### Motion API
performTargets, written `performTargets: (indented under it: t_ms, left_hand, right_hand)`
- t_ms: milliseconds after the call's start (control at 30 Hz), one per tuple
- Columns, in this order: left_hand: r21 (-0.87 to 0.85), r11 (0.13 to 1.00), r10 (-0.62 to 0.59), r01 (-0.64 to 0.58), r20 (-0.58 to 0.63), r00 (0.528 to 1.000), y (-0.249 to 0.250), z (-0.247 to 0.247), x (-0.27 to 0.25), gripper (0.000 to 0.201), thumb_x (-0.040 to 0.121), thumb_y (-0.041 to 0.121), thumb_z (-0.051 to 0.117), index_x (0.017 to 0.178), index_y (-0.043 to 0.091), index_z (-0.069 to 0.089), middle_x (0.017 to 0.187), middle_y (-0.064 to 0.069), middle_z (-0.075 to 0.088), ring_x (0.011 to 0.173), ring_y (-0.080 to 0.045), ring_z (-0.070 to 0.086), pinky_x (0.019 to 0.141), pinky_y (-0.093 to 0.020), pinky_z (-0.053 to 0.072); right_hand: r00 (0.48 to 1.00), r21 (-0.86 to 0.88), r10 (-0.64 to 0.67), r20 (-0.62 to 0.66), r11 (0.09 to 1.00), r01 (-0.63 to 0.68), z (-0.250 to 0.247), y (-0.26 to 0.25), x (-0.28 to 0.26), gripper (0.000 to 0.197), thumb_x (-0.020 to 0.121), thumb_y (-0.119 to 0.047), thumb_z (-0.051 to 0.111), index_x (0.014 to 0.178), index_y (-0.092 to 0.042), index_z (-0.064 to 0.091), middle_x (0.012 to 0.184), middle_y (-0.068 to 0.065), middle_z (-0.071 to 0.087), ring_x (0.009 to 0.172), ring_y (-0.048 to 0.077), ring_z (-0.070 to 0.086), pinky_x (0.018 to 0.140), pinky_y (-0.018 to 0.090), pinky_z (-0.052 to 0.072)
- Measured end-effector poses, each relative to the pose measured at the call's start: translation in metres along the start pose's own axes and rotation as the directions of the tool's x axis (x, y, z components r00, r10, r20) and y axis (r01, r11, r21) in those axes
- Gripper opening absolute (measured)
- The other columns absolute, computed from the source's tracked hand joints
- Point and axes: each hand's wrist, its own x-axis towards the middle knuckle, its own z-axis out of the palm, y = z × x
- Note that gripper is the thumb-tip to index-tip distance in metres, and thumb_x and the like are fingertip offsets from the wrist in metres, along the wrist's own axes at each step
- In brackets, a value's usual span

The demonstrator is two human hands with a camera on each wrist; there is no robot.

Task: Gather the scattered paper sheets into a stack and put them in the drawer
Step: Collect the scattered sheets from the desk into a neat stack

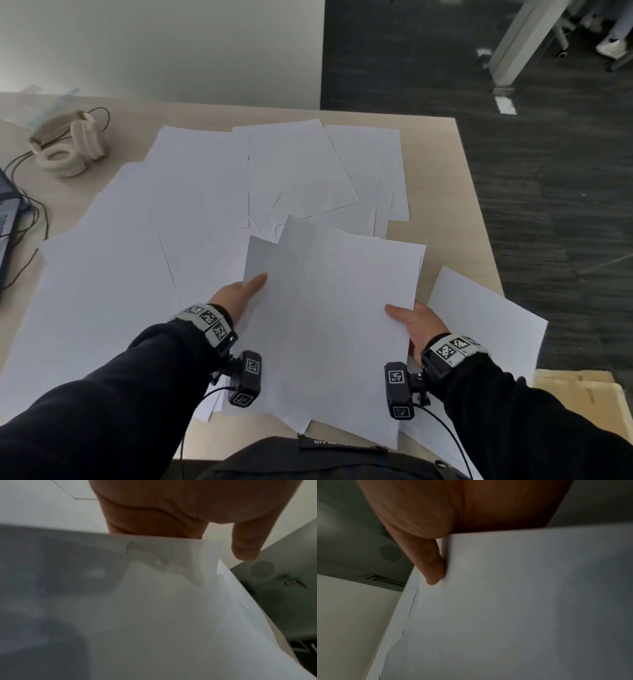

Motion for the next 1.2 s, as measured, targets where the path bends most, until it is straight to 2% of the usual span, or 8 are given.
performTargets:
  t_ms: [167, 333, 500, 733, 833, 900, 1033, 1200]
  left_hand:
    - [0.121, 0.983, 0.117, -0.134, 0.142, 0.983, -0.001, 0.033, -0.014, 0.035, 0.083, 0.040, 0.074, 0.107, 0.015, 0.068, 0.085, 0.005, 0.070, 0.078, -0.015, 0.067, 0.072, -0.027, 0.051]
    - [0.170, 0.963, 0.156, -0.211, 0.287, 0.945, -0.001, 0.061, -0.023, 0.027, 0.082, 0.037, 0.076, 0.104, 0.025, 0.066, 0.088, 0.010, 0.069, 0.082, -0.011, 0.066, 0.075, -0.023, 0.049]
    - [0.199, 0.927, 0.286, -0.317, 0.173, 0.943, 0.007, 0.034, -0.022, 0.014, 0.084, 0.027, 0.074, 0.095, 0.030, 0.066, 0.089, 0.011, 0.069, 0.083, -0.014, 0.065, 0.080, -0.026, 0.049]
    - [-0.298, 0.862, 0.488, -0.411, 0.268, 0.831, 0.045, -0.011, -0.032, 0.054, 0.068, 0.008, 0.081, 0.118, 0.018, 0.062, 0.106, -0.005, 0.075, 0.096, -0.024, 0.072, 0.072, -0.034, 0.059]
    - [-0.340, 0.834, 0.526, -0.435, 0.248, 0.813, 0.064, -0.022, -0.037, 0.067, 0.057, 0.020, 0.089, 0.119, 0.016, 0.064, 0.108, -0.006, 0.074, 0.099, -0.027, 0.071, 0.089, -0.046, 0.055]
    - [-0.369, 0.817, 0.549, -0.444, 0.259, 0.795, 0.075, -0.030, -0.041, 0.069, 0.050, 0.022, 0.089, 0.114, 0.015, 0.066, 0.105, -0.006, 0.075, 0.098, -0.026, 0.072, 0.088, -0.043, 0.056]
    - [-0.467, 0.753, 0.622, -0.464, 0.275, 0.733, 0.087, -0.050, -0.050, 0.060, 0.069, -0.003, 0.077, 0.121, 0.020, 0.059, 0.109, -0.001, 0.074, 0.101, -0.020, 0.070, 0.072, -0.028, 0.055]
    - [-0.480, 0.760, 0.617, -0.439, 0.319, 0.719, 0.081, -0.063, -0.049, 0.071, 0.042, 0.019, 0.085, 0.111, 0.017, 0.068, 0.110, -0.002, 0.074, 0.107, -0.023, 0.067, 0.087, -0.033, 0.047]
  right_hand:
    - [0.999, -0.008, 0.024, 0.044, 1.000, -0.024, 0.012, 0.006, -0.003, 0.019, 0.086, -0.006, 0.069, 0.105, -0.005, 0.068, 0.102, 0.013, 0.073, 0.094, 0.031, 0.068, 0.088, 0.045, 0.053]
    - [1.000, -0.157, 0.006, 0.014, 0.988, -0.004, 0.021, 0.008, -0.008, 0.023, 0.085, 0.002, 0.067, 0.108, 0.001, 0.067, 0.102, 0.020, 0.071, 0.096, 0.038, 0.067, 0.093, 0.053, 0.051]
    - [0.992, -0.202, -0.125, -0.016, 0.972, 0.119, 0.017, -0.017, -0.026, 0.021, 0.087, -0.001, 0.065, 0.109, 0.000, 0.067, 0.105, 0.020, 0.071, 0.095, 0.035, 0.068, 0.089, 0.047, 0.054]
    - [0.942, -0.138, -0.328, 0.072, 0.932, 0.335, 0.042, -0.071, -0.075, 0.012, 0.088, -0.004, 0.066, 0.094, -0.012, 0.073, 0.094, 0.011, 0.076, 0.090, 0.031, 0.072, 0.085, 0.046, 0.056]
    - [0.916, -0.142, -0.393, 0.079, 0.905, 0.400, 0.058, -0.089, -0.094, 0.012, 0.087, -0.006, 0.068, 0.093, -0.014, 0.074, 0.095, 0.008, 0.076, 0.091, 0.027, 0.073, 0.088, 0.046, 0.056]
    - [0.905, -0.160, -0.415, 0.090, 0.891, 0.424, 0.065, -0.096, -0.106, 0.016, 0.081, -0.016, 0.074, 0.097, -0.013, 0.074, 0.097, 0.008, 0.076, 0.092, 0.027, 0.072, 0.091, 0.047, 0.055]
    - [0.891, -0.225, -0.447, 0.076, 0.863, 0.452, 0.074, -0.103, -0.127, 0.045, 0.067, -0.035, 0.079, 0.100, -0.006, 0.073, 0.099, 0.014, 0.075, 0.093, 0.029, 0.072, 0.091, 0.052, 0.054]
    - [0.855, -0.217, -0.507, 0.110, 0.827, 0.519, 0.086, -0.106, -0.150, 0.017, 0.088, -0.004, 0.066, 0.094, -0.016, 0.076, 0.101, 0.012, 0.075, 0.096, 0.029, 0.071, 0.090, 0.046, 0.055]
